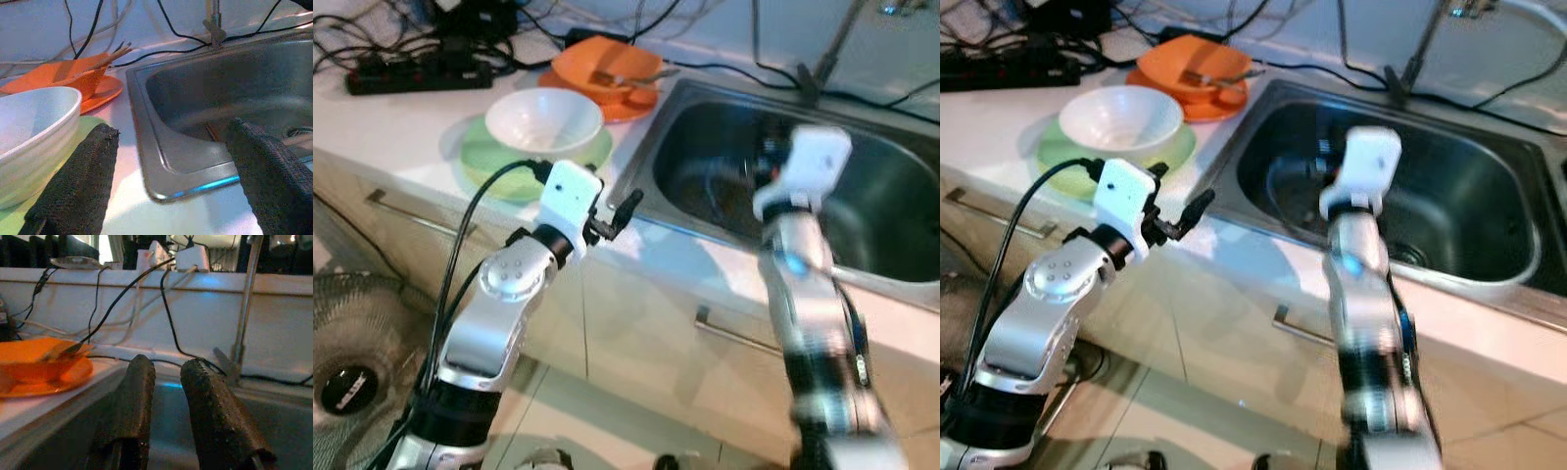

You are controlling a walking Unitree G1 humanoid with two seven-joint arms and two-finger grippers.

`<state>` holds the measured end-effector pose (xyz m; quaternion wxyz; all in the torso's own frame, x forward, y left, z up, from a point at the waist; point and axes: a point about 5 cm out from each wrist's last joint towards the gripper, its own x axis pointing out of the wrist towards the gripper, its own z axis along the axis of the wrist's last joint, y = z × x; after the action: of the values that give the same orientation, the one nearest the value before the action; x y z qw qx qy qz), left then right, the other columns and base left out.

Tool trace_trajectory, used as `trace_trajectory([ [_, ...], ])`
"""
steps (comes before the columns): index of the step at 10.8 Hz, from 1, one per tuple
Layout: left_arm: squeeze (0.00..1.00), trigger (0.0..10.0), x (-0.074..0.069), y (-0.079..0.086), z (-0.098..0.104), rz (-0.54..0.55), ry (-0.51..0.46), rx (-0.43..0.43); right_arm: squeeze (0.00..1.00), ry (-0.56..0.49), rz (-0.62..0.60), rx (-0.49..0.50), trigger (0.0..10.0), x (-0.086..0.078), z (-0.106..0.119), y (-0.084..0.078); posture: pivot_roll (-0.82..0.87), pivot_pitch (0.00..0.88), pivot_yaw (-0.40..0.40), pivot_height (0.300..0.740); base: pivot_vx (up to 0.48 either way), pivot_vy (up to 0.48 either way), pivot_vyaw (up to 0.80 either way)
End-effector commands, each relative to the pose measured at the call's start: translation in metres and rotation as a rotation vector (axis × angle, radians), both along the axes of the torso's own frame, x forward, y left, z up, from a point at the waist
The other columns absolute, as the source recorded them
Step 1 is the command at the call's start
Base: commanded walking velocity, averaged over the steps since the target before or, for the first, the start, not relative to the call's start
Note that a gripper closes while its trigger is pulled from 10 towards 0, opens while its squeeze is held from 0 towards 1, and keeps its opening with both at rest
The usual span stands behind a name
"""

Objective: Kitchen organization

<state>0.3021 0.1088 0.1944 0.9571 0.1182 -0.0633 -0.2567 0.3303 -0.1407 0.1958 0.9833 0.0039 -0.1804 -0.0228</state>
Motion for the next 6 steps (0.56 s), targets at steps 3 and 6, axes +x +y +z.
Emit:
trace_trajectory([
  [3,0.0,10.0,0.004,0.006,0.002,0.047,-0.042,0.031,0.0,0.044,0.064,-0.002,10.0,-0.016,-0.006,0.019,-0.04,0.081,-0.055,0.74,0.0,0.0,0.0],
  [6,0.0,10.0,0.011,0.021,0.023,0.073,-0.173,0.269,0.0,0.124,0.094,0.021,10.0,-0.024,-0.018,0.032,-0.02,0.079,-0.053,0.74,0.0,0.0,0.0],
])
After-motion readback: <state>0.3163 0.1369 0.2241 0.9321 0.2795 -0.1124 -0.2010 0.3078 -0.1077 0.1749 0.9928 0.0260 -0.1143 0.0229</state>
